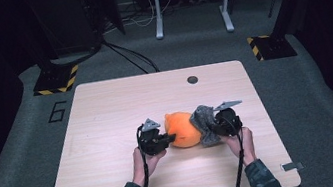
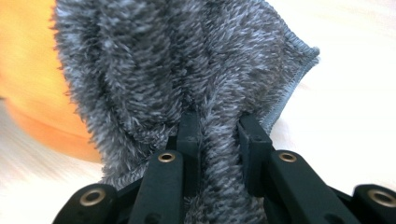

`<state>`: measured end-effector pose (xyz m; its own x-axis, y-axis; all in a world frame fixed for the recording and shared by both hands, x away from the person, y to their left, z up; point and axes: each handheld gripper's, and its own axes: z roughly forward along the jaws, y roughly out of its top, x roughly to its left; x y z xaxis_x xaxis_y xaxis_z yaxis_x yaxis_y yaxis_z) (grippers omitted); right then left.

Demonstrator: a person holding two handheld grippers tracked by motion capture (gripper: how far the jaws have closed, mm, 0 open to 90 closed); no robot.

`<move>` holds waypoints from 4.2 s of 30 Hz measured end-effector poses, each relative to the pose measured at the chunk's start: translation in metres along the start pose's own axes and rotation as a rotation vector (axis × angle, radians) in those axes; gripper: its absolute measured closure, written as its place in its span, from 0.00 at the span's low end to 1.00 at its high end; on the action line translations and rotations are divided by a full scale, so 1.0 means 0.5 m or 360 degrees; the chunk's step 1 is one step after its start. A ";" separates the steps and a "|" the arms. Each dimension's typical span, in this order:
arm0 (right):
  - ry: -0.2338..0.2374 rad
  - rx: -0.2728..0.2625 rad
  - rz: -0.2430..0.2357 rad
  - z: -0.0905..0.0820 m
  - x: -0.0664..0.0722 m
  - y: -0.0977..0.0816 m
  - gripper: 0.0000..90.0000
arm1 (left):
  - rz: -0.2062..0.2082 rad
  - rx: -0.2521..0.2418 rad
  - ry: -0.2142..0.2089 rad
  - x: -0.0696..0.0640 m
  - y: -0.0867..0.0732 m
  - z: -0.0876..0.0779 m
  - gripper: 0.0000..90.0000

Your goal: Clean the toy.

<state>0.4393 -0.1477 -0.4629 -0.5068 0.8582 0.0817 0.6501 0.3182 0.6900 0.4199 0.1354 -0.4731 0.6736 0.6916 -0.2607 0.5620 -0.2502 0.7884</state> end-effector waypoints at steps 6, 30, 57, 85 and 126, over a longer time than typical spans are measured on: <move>-0.0003 0.0113 0.0063 0.039 -0.021 -0.029 0.82 | -0.0012 0.0002 -0.0002 0.003 -0.001 0.000 0.89; 0.0030 -0.0059 -0.0145 -0.004 0.052 0.043 0.83 | 0.0008 -0.0011 -0.0003 0.012 -0.006 -0.001 0.78; 0.0019 -0.0045 -0.0084 0.006 0.047 0.051 0.83 | 0.0321 0.0101 0.0295 -0.023 -0.025 0.029 0.64; 0.0052 -0.0224 -0.0112 -0.049 0.060 0.070 0.82 | -0.0047 0.0038 0.0138 -0.008 0.013 0.017 0.93; -0.0007 -0.0075 0.0005 0.014 0.008 0.038 0.82 | -0.0124 0.0040 0.0132 0.010 0.006 0.024 0.92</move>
<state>0.4535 -0.1356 -0.4546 -0.5022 0.8610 0.0807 0.6242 0.2963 0.7229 0.4307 0.1302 -0.4787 0.5858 0.7631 -0.2730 0.6236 -0.2093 0.7532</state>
